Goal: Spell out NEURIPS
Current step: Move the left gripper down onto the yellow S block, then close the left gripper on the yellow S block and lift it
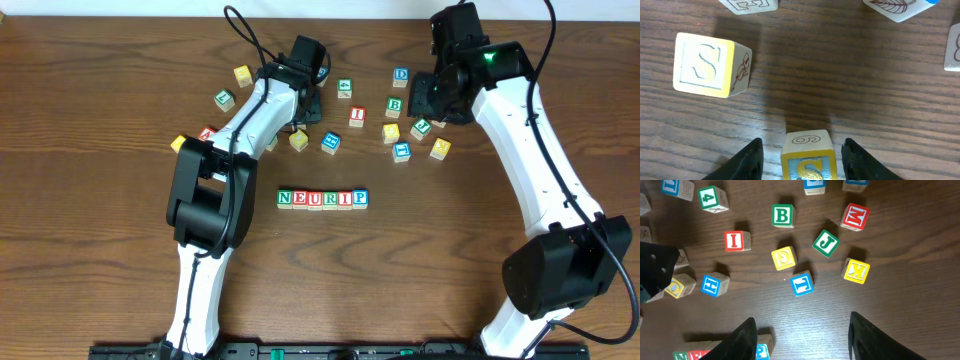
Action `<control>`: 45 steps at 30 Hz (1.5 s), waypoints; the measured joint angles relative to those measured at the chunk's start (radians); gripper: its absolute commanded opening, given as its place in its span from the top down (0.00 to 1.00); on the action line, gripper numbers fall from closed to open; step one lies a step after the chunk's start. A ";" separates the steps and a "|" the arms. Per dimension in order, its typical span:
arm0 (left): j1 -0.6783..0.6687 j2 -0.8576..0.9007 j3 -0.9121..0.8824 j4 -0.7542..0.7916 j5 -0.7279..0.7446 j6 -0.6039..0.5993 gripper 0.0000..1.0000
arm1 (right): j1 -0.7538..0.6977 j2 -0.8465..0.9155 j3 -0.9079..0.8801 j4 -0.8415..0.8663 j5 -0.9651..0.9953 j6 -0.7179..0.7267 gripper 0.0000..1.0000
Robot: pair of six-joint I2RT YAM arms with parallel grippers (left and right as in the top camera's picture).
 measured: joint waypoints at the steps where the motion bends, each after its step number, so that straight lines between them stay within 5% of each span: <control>1: 0.000 0.000 0.000 0.000 0.000 0.000 0.52 | 0.000 0.000 0.000 0.000 0.000 0.000 0.46; 45: -0.004 0.000 -0.039 -0.004 0.000 0.003 0.68 | 0.000 0.000 0.000 0.001 0.016 -0.002 0.39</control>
